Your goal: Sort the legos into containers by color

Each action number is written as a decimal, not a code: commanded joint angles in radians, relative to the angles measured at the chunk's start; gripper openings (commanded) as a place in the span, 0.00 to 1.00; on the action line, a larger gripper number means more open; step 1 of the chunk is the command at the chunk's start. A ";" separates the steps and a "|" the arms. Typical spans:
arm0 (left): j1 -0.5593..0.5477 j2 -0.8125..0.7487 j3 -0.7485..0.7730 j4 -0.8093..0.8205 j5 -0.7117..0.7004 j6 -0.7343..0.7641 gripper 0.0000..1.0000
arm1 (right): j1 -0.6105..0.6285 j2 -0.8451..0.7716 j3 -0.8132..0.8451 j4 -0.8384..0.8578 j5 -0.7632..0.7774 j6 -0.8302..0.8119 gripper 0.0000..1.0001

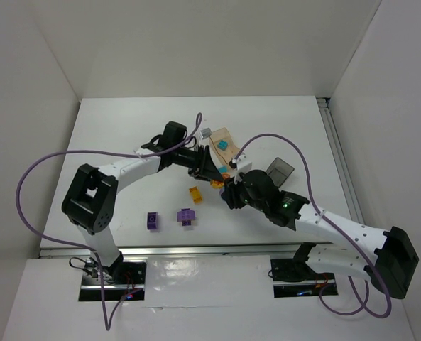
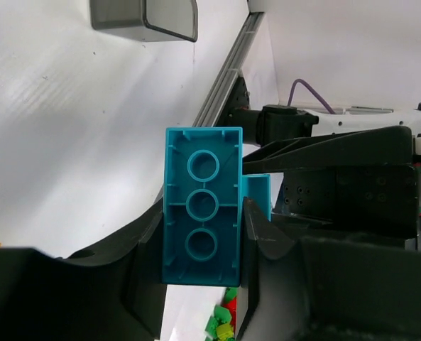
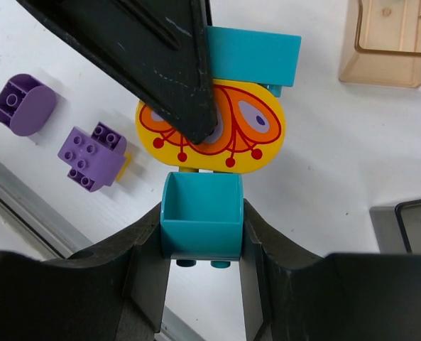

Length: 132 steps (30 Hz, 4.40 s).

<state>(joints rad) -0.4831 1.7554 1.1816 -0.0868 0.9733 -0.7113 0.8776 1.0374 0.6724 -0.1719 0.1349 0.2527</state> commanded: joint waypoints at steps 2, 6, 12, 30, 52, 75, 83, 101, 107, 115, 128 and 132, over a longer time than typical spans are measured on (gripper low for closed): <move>-0.008 0.003 0.072 -0.014 0.048 0.018 0.00 | 0.008 -0.014 0.020 0.014 -0.015 0.017 0.14; 0.040 -0.020 0.118 -0.144 -0.039 0.050 0.00 | 0.008 -0.059 0.033 -0.032 0.011 0.017 0.14; 0.161 -0.140 0.128 -0.312 -0.341 0.076 0.00 | 0.008 -0.010 0.156 -0.090 0.213 0.017 0.12; 0.219 -0.517 -0.060 -0.502 -0.593 0.151 0.00 | -0.311 0.699 0.682 -0.075 0.261 -0.001 0.18; 0.201 -0.531 -0.221 -0.188 -0.210 0.122 0.00 | -0.279 0.308 0.338 0.102 -0.180 0.123 0.45; 0.182 -0.570 -0.333 0.320 0.208 0.023 0.00 | -0.236 0.044 -0.094 0.758 -0.753 0.502 0.82; 0.173 -0.579 -0.323 0.269 0.199 0.081 0.00 | -0.256 0.107 -0.109 0.905 -0.837 0.563 0.78; 0.144 -0.559 -0.333 0.242 0.179 0.115 0.00 | -0.256 0.170 -0.071 0.979 -0.913 0.576 0.64; 0.135 -0.541 -0.333 0.222 0.168 0.124 0.00 | -0.247 0.191 -0.051 0.989 -0.922 0.585 0.58; 0.135 -0.499 -0.309 0.162 0.159 0.164 0.00 | -0.247 0.224 -0.060 1.043 -0.940 0.605 0.23; 0.126 -0.494 -0.247 0.079 0.111 0.191 0.81 | -0.256 0.193 -0.073 0.937 -0.906 0.540 0.05; 0.135 -0.504 -0.238 0.079 0.111 0.191 0.78 | -0.256 0.173 -0.082 0.904 -0.897 0.531 0.05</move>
<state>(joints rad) -0.3542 1.2629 0.8948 -0.0216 1.0805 -0.5285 0.6155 1.2495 0.5816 0.7280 -0.7731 0.8131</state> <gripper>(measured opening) 0.793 0.447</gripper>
